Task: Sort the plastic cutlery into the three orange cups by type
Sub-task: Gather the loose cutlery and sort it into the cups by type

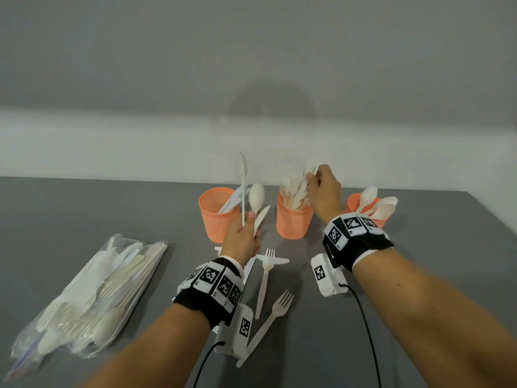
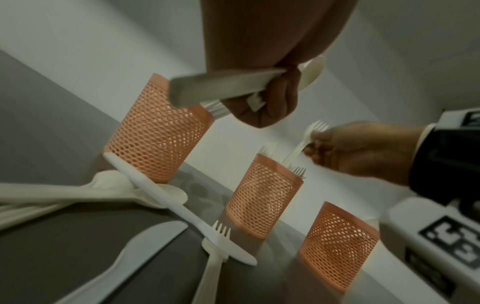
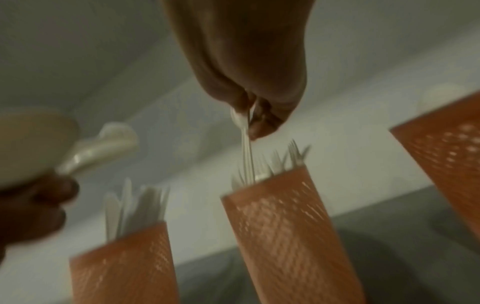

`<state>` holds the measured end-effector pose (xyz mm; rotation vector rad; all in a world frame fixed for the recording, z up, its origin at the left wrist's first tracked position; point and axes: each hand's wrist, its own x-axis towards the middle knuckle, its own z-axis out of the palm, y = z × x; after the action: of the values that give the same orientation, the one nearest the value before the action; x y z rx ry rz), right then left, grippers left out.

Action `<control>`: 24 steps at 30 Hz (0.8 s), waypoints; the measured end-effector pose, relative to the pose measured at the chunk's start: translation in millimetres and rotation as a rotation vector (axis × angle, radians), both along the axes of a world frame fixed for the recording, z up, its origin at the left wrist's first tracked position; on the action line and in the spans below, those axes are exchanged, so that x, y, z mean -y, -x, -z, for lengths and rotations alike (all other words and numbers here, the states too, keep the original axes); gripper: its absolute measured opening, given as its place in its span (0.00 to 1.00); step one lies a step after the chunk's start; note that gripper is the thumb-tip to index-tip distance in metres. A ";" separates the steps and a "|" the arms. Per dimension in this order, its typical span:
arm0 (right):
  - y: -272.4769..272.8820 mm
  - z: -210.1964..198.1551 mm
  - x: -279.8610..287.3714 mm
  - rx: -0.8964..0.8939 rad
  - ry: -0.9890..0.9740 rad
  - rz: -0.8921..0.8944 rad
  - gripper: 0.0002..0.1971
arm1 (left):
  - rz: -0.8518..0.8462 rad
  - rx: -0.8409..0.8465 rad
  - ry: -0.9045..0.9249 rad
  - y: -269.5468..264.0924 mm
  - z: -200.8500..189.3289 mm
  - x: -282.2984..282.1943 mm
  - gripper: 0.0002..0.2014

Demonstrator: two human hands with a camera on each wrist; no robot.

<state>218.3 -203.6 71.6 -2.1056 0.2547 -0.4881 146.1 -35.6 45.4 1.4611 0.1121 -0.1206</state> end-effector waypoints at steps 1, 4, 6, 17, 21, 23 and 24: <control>-0.7 6.3 0.0 -0.042 0.072 -0.004 0.11 | 0.000 -0.001 0.007 0.6 -1.3 0.0 0.13; 9.5 3.1 -9.1 0.093 0.103 0.018 0.18 | -0.018 -0.007 0.024 -1.0 -2.4 -0.6 0.14; 22.9 -6.6 -22.1 0.122 0.000 -0.105 0.14 | -0.042 -0.009 0.041 -3.1 -2.2 0.4 0.14; 71.0 -14.2 -49.4 -0.088 -0.322 -0.394 0.11 | 0.076 0.102 -0.025 1.5 -5.5 14.6 0.19; 66.5 -20.5 -36.7 -0.120 -0.651 -0.379 0.14 | 0.344 0.103 -0.017 11.6 -0.8 10.5 0.19; 68.2 -21.9 -38.8 -0.186 -0.790 -0.424 0.12 | 0.443 0.058 0.016 15.8 -1.1 12.6 0.17; 70.0 -22.5 -41.3 -0.197 -0.828 -0.440 0.13 | 0.493 0.033 0.014 17.9 -3.1 14.2 0.17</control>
<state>148.3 -162.3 94.1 -1.3294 0.0723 0.0955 128.2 -49.8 48.5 1.4518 -0.2784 -0.4964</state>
